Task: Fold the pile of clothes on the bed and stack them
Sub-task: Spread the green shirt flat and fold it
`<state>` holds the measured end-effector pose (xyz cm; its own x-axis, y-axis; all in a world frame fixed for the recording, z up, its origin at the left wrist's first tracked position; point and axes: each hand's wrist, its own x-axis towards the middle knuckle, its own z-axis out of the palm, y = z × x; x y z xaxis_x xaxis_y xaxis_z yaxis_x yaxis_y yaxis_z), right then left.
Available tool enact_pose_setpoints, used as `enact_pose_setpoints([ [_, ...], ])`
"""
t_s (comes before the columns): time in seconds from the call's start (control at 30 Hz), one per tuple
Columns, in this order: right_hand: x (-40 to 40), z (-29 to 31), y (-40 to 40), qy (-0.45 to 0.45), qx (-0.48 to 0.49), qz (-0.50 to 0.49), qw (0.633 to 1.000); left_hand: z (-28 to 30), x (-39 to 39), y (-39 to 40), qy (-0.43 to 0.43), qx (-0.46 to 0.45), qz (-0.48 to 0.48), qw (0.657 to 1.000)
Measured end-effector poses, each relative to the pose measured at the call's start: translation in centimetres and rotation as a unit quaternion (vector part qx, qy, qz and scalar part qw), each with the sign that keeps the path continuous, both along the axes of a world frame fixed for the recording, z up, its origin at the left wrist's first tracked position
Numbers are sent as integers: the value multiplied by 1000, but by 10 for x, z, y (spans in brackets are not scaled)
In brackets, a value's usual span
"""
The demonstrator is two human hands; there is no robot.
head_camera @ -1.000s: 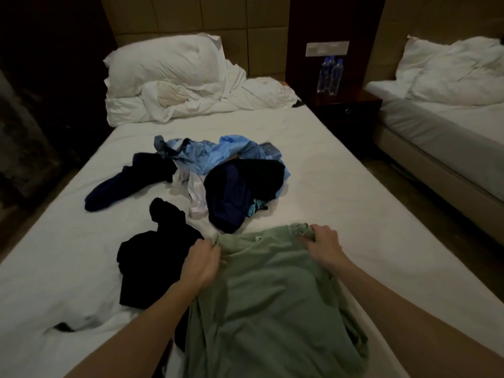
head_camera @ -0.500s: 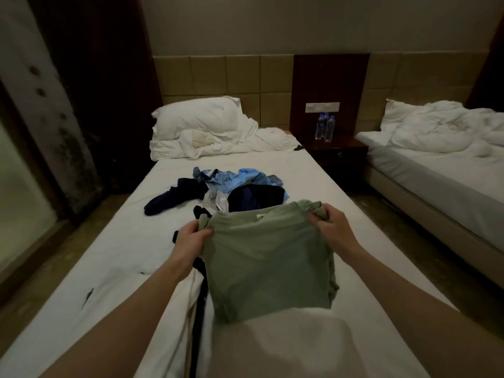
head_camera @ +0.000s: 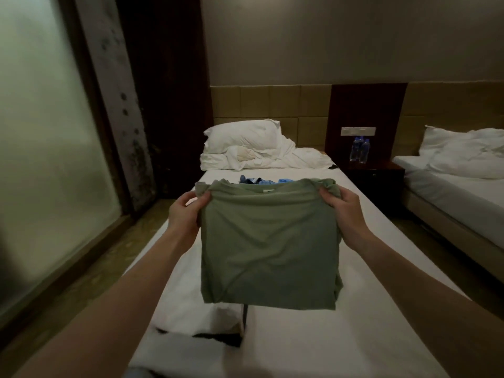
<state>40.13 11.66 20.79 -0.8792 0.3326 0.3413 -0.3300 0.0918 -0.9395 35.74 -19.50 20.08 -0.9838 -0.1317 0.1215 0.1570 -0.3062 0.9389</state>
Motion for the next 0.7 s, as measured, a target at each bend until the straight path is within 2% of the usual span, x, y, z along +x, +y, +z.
enact_pose_setpoints([
  [0.27, -16, -15, -123, -32, -87, 114, 989, 5, 17, -121, -12, -39, 106, 994],
  [0.37, -36, -36, -156, -66, -106, 134, 983, -8, 1, -155, -44, -84, 140, 986],
  [0.5, -74, -73, -179, -135, -125, 131, 974, -37, -38, -175, -94, -150, 132, 975],
  [0.6, -111, -112, -178, -198, -81, 85, 973, -66, -75, -168, -116, -201, 117, 966],
  [0.7, -143, -145, -176, -284, 51, 37, 957, -101, -111, -151, -154, -291, 116, 937],
])
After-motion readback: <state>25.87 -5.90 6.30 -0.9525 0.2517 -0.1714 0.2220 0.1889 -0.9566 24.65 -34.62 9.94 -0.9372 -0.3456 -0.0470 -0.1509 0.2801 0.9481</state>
